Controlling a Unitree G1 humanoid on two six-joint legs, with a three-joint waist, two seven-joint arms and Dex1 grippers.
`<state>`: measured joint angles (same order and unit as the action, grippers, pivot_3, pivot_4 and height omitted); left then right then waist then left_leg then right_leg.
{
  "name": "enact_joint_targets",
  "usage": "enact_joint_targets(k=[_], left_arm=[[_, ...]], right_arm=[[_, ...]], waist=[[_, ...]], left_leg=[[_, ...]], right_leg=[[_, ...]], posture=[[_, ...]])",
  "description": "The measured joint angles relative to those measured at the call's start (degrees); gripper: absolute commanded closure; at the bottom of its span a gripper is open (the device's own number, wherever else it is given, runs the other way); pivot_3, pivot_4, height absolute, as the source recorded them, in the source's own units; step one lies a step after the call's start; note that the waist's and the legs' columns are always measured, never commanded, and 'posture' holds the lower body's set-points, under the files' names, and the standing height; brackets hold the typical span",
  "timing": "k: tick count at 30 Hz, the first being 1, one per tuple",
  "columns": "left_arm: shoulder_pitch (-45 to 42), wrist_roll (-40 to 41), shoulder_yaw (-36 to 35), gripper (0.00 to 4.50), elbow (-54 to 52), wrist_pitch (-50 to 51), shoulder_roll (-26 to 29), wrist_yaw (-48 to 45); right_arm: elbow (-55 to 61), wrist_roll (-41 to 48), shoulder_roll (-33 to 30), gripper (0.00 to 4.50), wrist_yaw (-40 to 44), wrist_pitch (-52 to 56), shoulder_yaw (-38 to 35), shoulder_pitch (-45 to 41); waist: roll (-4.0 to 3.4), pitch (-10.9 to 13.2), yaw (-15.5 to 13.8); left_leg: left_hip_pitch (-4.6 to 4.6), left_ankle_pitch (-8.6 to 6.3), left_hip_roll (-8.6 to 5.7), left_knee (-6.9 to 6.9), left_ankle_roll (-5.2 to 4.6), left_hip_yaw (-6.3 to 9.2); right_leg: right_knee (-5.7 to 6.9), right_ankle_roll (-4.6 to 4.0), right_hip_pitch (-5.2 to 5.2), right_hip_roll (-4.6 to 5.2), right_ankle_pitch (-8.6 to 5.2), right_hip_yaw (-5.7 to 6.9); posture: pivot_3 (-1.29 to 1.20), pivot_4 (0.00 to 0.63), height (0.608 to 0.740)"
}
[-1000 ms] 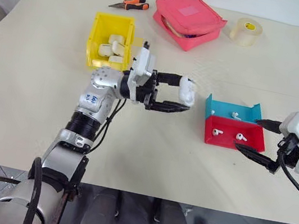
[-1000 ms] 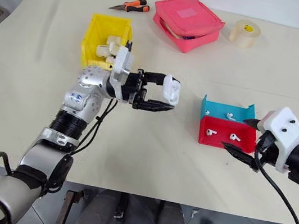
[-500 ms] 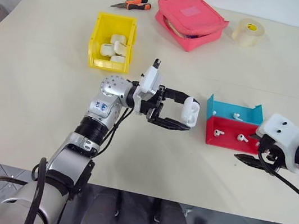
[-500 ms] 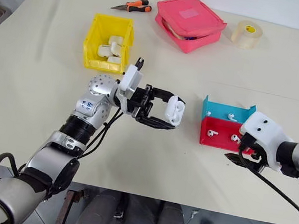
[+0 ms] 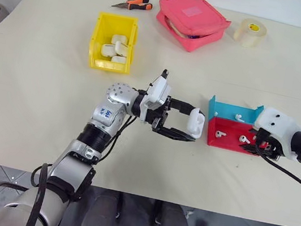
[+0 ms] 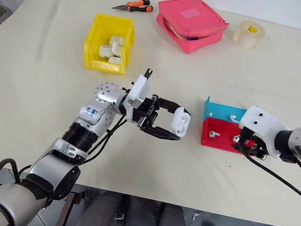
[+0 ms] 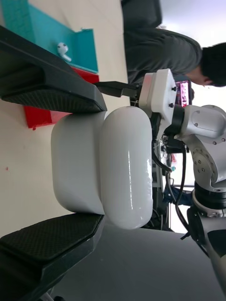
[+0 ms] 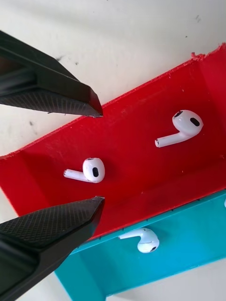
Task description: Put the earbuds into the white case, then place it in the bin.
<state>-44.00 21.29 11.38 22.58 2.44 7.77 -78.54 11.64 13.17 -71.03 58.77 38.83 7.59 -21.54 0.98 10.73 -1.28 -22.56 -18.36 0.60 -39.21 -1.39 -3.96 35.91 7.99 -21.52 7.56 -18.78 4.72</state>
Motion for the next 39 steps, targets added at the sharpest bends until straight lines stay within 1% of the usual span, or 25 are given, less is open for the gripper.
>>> enact_joint_targets(k=[6,10,13,16,25,33,39], left_arm=[[3.3,0.2,1.0,1.71,-7.6,8.1,1.1,3.6],[6.0,0.4,1.9,1.71,-11.0,10.7,1.2,5.0],[7.8,0.0,3.2,1.71,-11.4,10.7,1.4,5.4],[8.3,-0.3,3.3,1.71,-11.4,10.4,1.4,5.9],[8.3,-1.3,3.4,1.71,-10.9,6.2,-0.2,7.1],[8.3,-1.3,3.5,1.71,-10.7,5.4,-0.2,7.1],[8.4,-1.3,3.5,1.71,-10.7,5.3,-0.1,7.1]], right_arm=[[-3.4,-2.4,0.8,1.72,2.6,-2.0,1.3,-0.9],[-4.1,-2.9,1.2,1.72,4.2,-2.9,1.3,-1.9],[-4.5,-3.1,1.6,1.72,4.9,-3.4,1.3,-2.3],[-5.6,-3.8,2.1,2.28,5.3,-3.7,1.3,-2.4],[-9.4,-6.6,4.2,2.28,6.7,-5.4,2.3,-5.6],[-14.3,-9.8,6.2,2.28,8.8,-7.8,5.4,-8.6],[-17.3,-11.8,7.5,2.28,10.1,-9.1,6.2,-10.3]], waist=[[0.00,0.0,0.0],[-0.01,0.0,0.0],[-0.01,0.0,-0.1],[-0.01,0.0,-0.1],[-0.01,0.0,-0.1],[-0.01,0.0,0.0],[-0.01,0.0,-0.1]], left_leg=[[-0.02,0.00,0.00,-0.01,0.00,0.04],[-0.01,0.01,0.01,-0.01,0.01,0.04],[-0.02,0.02,0.01,-0.02,0.03,0.05],[-0.02,0.02,0.00,-0.03,0.03,0.05],[-0.02,0.02,0.01,-0.03,0.04,0.04],[-0.02,0.02,0.00,-0.04,0.04,0.03],[-0.02,0.02,0.00,-0.05,0.04,0.04]], right_leg=[[0.00,0.00,0.01,0.00,0.00,0.03],[0.01,0.00,0.01,-0.01,0.00,0.03],[0.01,0.00,0.01,-0.01,0.00,0.05],[0.01,0.00,0.01,0.00,0.00,0.04],[0.01,0.00,0.01,-0.01,0.00,0.05],[0.02,0.00,0.01,0.00,0.00,0.06],[0.02,0.00,0.01,0.00,0.00,0.07]], posture=[[0.00,0.150,0.740],[0.00,0.150,0.740],[0.00,0.150,0.740],[0.00,0.150,0.740],[0.00,0.150,0.740],[0.00,0.150,0.740],[0.00,0.150,0.740]])
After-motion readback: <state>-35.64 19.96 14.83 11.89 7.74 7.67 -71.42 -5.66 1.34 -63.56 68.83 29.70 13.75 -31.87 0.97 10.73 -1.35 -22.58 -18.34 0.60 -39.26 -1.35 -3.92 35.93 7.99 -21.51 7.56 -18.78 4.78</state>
